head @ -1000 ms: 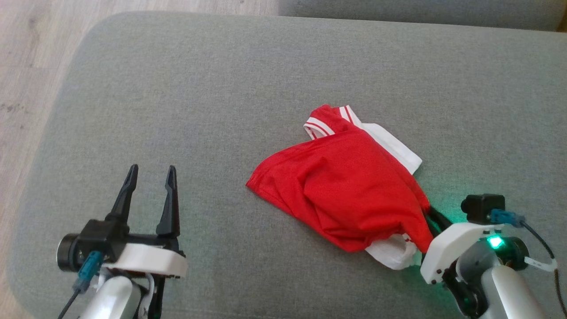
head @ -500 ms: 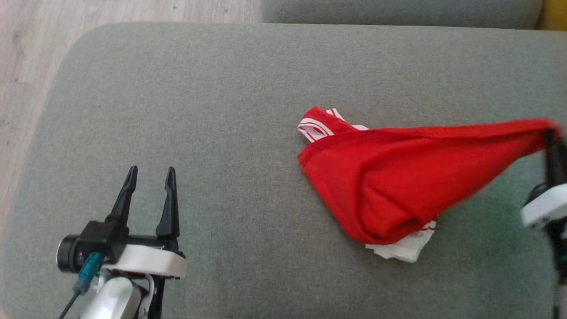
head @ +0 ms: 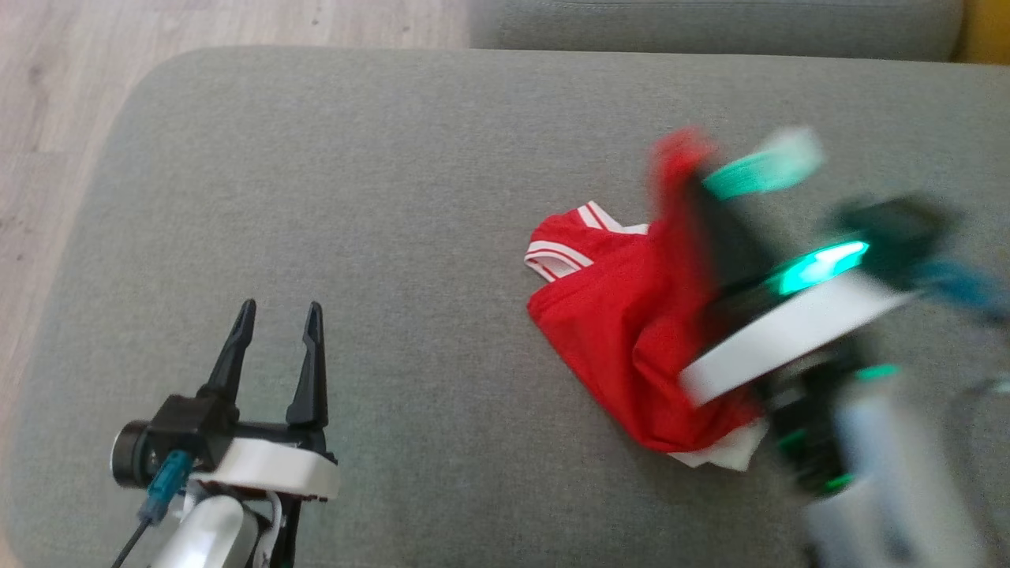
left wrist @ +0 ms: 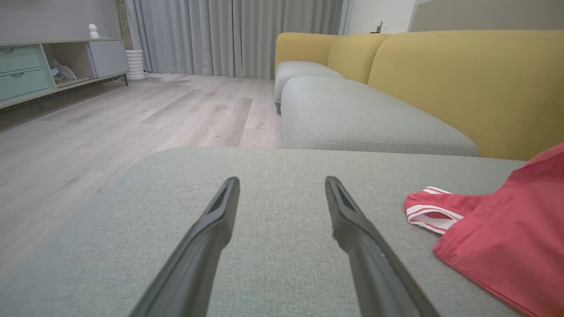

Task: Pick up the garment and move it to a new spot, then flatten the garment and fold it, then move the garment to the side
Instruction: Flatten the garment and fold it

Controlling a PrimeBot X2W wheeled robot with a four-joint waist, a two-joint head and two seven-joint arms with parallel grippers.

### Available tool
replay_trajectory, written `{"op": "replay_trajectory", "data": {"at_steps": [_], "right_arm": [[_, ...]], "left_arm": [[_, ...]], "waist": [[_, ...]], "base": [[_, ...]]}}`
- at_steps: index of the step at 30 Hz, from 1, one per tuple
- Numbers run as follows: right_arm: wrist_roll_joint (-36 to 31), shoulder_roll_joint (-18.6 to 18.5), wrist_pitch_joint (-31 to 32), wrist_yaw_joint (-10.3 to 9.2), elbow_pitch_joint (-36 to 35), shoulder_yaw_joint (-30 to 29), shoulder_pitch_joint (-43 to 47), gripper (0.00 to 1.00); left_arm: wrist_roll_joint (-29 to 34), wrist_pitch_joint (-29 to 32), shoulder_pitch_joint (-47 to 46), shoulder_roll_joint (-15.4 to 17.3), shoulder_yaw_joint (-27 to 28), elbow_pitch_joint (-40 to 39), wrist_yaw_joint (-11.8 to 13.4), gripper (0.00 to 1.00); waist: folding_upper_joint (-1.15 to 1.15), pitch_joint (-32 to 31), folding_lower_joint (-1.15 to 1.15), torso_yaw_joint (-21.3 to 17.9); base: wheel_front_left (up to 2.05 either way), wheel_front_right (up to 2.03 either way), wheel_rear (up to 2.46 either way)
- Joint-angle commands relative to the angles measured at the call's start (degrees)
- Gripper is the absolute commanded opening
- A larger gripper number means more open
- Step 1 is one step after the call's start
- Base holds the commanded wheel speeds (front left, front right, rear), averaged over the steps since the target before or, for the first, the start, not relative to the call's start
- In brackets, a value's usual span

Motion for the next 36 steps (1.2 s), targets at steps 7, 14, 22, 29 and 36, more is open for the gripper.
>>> {"op": "replay_trajectory", "data": {"at_steps": [7, 14, 22, 29, 36], "right_arm": [[11.18, 0.5, -3.62, -0.04, 7.71, 27.6, 2.17, 0.0], [14.84, 0.5, -7.21, -0.04, 13.76, 35.57, -1.5, 1.0], [7.54, 0.51, -16.07, -0.04, 10.56, 25.26, -4.5, 1.0], [-4.69, -1.55, -14.82, -0.04, 2.86, 1.72, 1.35, 1.0], [-10.9, -0.98, -9.82, -0.04, -4.31, -15.84, 12.17, 1.0]], "left_arm": [[-0.58, -0.88, -3.48, -0.14, 1.64, -0.15, -0.43, 1.0], [-0.69, -1.42, -3.48, -0.53, 2.06, 0.88, -0.41, 1.0], [-0.69, -1.79, -2.9, -0.42, 2.9, 1.2, -0.04, 1.0], [-0.54, -1.83, -1.97, 0.51, 3.23, 0.49, 0.36, 1.0], [-0.44, -1.0, -0.38, 1.82, 3.17, -0.84, 1.05, 1.0]], "waist": [[0.0, 0.83, 0.0, 2.38], [0.0, 1.57, 0.0, 1.88], [0.0, 0.99, 0.0, 0.05], [0.0, -0.4, 0.0, -1.16], [0.0, -1.77, 0.0, -1.87]], "base": [[0.0, 0.0, 0.0], [0.0, 0.0, 0.0], [0.0, 0.0, 0.0], [0.0, 0.0, 0.0], [0.0, 0.0, 0.0]]}}
